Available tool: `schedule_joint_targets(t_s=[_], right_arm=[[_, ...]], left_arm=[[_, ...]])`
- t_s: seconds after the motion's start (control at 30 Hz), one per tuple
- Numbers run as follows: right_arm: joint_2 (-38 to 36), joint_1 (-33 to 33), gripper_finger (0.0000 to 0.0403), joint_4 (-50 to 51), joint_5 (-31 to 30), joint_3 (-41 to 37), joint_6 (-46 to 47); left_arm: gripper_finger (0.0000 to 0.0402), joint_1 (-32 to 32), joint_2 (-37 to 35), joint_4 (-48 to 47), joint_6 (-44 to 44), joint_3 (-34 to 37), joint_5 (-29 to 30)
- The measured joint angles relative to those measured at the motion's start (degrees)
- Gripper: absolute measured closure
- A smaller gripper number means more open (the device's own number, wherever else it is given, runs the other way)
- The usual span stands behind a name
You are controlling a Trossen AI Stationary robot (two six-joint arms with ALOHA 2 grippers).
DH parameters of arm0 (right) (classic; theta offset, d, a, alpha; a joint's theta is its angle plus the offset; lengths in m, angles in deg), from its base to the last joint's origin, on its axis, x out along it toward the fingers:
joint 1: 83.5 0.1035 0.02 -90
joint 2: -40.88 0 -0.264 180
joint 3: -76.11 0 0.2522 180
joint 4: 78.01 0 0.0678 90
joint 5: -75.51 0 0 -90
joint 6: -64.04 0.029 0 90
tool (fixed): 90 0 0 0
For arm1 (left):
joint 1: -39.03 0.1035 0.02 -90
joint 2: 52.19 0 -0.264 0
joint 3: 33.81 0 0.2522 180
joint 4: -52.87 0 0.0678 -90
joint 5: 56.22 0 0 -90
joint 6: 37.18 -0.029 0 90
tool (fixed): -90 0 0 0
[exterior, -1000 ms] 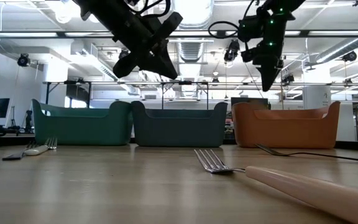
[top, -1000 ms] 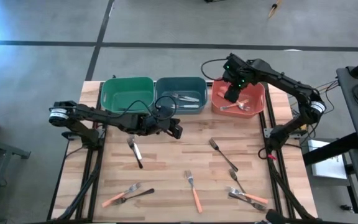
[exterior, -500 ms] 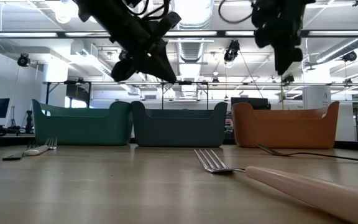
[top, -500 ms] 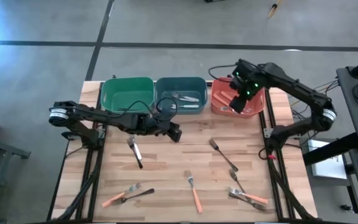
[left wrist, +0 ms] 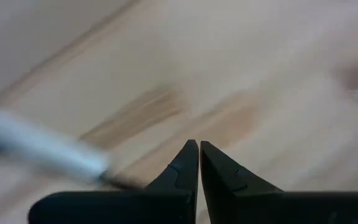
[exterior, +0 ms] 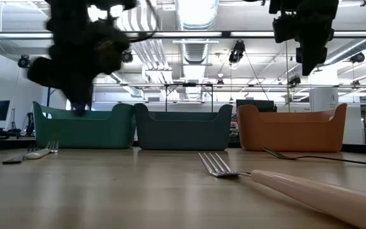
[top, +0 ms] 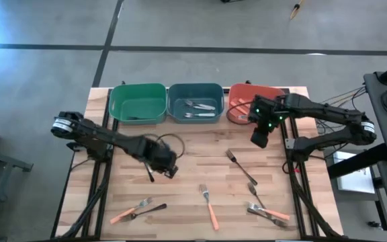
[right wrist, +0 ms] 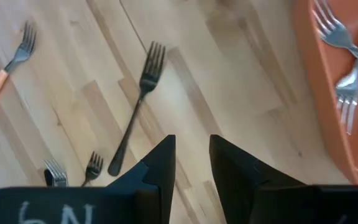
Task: Sort silverware by color (type)
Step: Put the white fork into the blue bin
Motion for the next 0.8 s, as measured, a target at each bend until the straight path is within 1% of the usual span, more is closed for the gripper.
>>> schedule_joint_targets(t_s=[0.1,0.2,0.37,0.5,0.6,0.7,0.8], right_arm=[[-1.1,1.0,0.0320,-2.7,0.0,-2.7,1.3],[-1.3,1.1,0.0324,-3.7,0.0,-4.3,1.6],[-0.9,1.1,0.0328,-6.5,-0.1,-5.8,1.4],[-0.4,1.1,0.0327,-7.7,-0.1,-5.9,1.3],[-0.5,1.1,0.0326,-7.9,-0.1,-5.8,1.3],[-0.5,1.1,0.0329,-8.6,-0.1,-5.8,1.8],[-0.5,1.1,0.0330,-8.9,-0.1,-5.8,1.8]], left_arm=[[0.0401,-3.8,0.0,-5.5,11.9,0.0,4.7],[0.0396,-6.2,0.3,-7.0,20.2,0.4,6.0],[0.0365,-7.6,1.7,-7.1,24.0,1.1,8.9],[0.0330,-7.5,3.8,-10.6,26.1,1.2,10.5],[0.0307,-7.5,5.3,-14.3,30.1,1.2,10.8],[0.0293,-7.5,6.2,-15.7,32.7,1.2,10.8],[0.0288,-7.3,7.0,-16.5,33.9,1.2,11.5]])
